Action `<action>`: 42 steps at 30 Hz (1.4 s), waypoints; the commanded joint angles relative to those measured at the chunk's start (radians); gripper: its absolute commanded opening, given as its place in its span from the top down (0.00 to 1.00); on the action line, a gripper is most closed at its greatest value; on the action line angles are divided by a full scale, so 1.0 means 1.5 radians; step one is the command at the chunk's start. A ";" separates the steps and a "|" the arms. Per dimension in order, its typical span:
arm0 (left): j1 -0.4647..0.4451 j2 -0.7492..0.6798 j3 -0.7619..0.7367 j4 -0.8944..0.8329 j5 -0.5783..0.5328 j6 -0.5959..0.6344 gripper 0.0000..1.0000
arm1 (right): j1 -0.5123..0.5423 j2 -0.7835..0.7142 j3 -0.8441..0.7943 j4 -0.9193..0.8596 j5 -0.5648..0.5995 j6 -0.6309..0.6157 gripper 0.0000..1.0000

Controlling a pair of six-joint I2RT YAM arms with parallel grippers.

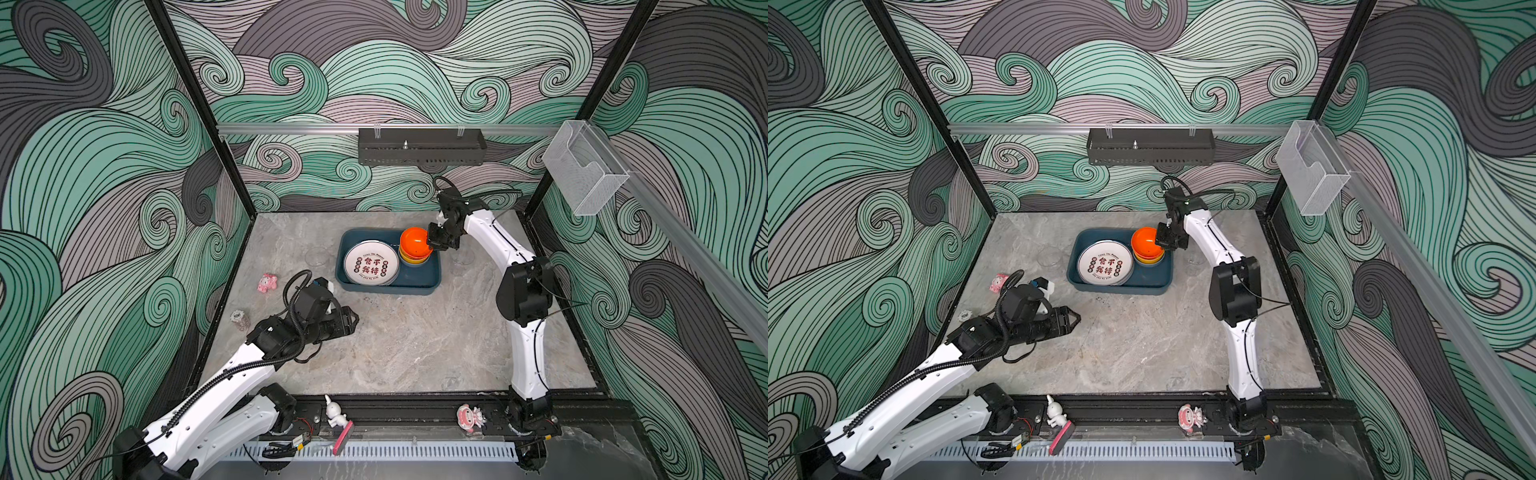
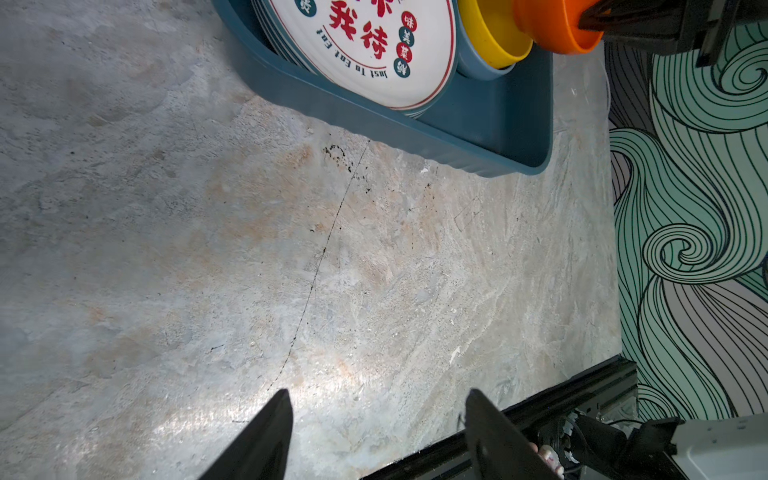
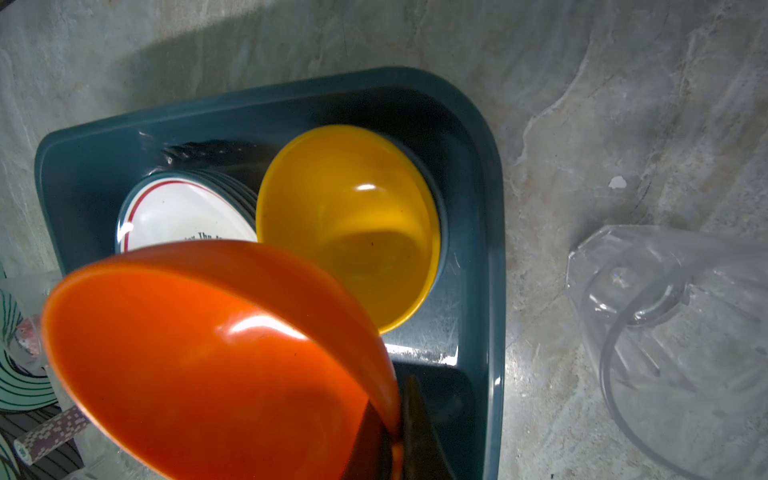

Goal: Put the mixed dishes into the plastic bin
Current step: 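Carry the orange bowl with the right gripper over the yellow bowl, then lower the orange bowl into the yellow bowl and open the right gripper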

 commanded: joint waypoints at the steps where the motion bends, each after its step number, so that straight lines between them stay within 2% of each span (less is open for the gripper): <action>1: 0.007 -0.009 -0.003 -0.026 -0.017 -0.006 0.32 | -0.007 0.030 0.047 -0.037 0.000 -0.006 0.97; 12: 0.014 -0.005 -0.007 -0.025 -0.013 -0.006 0.32 | -0.009 0.094 0.100 -0.054 0.003 -0.006 0.97; 33: 0.021 -0.008 -0.027 -0.009 0.001 -0.015 0.32 | -0.009 0.139 0.139 -0.053 0.012 0.010 0.93; 39: 0.024 -0.009 -0.028 -0.009 0.003 -0.016 0.32 | -0.007 0.131 0.138 -0.055 0.013 0.010 0.79; 42: 0.025 -0.008 -0.026 -0.007 0.003 -0.016 0.32 | -0.007 0.119 0.135 -0.055 0.014 0.008 0.77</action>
